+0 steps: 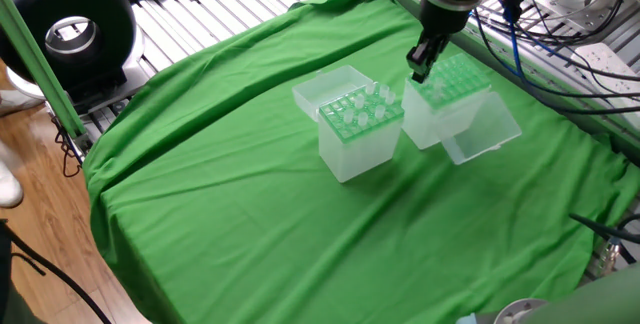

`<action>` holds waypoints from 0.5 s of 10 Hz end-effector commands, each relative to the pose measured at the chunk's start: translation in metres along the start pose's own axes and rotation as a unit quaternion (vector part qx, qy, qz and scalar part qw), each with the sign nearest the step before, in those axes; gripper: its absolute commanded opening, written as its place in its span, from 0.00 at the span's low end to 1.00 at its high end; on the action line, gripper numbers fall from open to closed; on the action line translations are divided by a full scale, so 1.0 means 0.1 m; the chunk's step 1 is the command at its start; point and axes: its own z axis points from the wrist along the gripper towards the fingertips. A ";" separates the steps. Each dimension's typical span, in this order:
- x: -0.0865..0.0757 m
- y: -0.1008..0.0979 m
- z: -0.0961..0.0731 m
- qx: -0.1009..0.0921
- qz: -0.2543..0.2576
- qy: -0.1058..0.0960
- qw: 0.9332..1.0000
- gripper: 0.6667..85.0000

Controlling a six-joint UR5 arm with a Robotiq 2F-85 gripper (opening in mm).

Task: Insert a large pipette tip into the holder for large pipette tips

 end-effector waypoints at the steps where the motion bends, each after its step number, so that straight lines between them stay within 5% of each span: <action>1: 0.02 -0.03 -0.14 0.004 0.000 0.008 1.000 0.04; 5: 0.13 -0.04 -0.40 0.015 -0.001 0.030 0.999 0.00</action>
